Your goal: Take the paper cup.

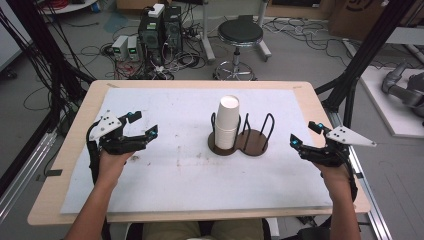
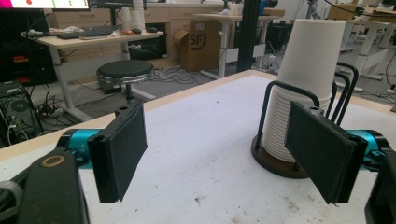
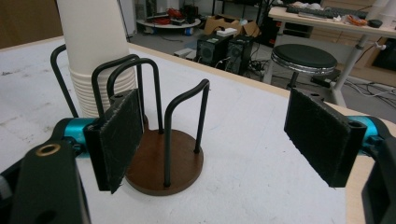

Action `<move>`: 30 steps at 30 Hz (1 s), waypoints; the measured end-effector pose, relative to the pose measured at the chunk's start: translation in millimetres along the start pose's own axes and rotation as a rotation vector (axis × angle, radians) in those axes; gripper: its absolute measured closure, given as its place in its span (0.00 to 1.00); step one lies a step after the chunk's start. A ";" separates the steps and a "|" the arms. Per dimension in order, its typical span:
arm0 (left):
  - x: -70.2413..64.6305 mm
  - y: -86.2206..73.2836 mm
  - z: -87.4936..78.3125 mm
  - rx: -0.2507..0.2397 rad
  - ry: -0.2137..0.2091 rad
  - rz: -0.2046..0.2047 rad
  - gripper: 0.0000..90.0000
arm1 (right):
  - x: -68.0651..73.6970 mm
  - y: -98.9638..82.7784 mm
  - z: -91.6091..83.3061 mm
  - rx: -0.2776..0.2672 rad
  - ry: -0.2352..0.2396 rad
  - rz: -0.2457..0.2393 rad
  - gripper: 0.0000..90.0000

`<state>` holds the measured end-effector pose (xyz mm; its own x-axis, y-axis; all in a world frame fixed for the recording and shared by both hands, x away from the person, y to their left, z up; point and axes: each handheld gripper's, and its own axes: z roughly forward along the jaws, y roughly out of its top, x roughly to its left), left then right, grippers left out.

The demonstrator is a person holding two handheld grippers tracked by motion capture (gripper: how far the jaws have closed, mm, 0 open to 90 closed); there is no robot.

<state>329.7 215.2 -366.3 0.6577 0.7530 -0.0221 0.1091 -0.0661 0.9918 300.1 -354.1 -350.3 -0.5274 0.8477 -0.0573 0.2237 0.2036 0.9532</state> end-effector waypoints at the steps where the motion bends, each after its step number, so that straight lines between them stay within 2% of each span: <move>1: -0.4 -0.2 0.2 -0.001 -0.002 -0.004 0.23 | 0.0 0.0 0.0 0.000 0.000 0.000 0.22; 8: -2.8 0.7 3.9 0.008 -0.007 0.004 0.23 | 3.3 1.0 1.2 -0.012 0.021 0.003 0.22; 14: -6.5 -1.2 9.0 0.018 -0.016 0.007 0.23 | 6.3 -0.2 -1.5 -0.018 0.021 0.005 0.22; 17: -7.4 -1.6 10.6 0.020 -0.026 0.011 0.23 | 8.8 1.1 1.1 -0.036 0.027 0.011 0.22; 25: -12.2 -2.0 8.8 0.023 -0.040 0.014 0.23 | 28.5 1.8 19.4 -0.042 0.095 0.005 0.22; 28: -13.4 -1.7 7.3 0.018 -0.039 0.014 0.23 | 42.1 6.9 28.0 -0.056 0.135 -0.005 0.23; 29: -13.5 -1.1 6.6 0.018 -0.039 0.015 0.23 | 42.1 6.9 28.0 -0.056 0.135 -0.005 0.23; 30: -13.4 -0.5 5.8 0.016 -0.041 0.013 0.23 | 48.9 10.8 31.3 -0.071 0.158 -0.012 0.23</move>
<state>325.2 201.4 -367.2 0.6887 0.7249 -0.0151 0.1123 -0.0861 0.9899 302.3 -295.1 -352.2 -0.6531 0.7568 -0.0264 0.1610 0.1729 0.9717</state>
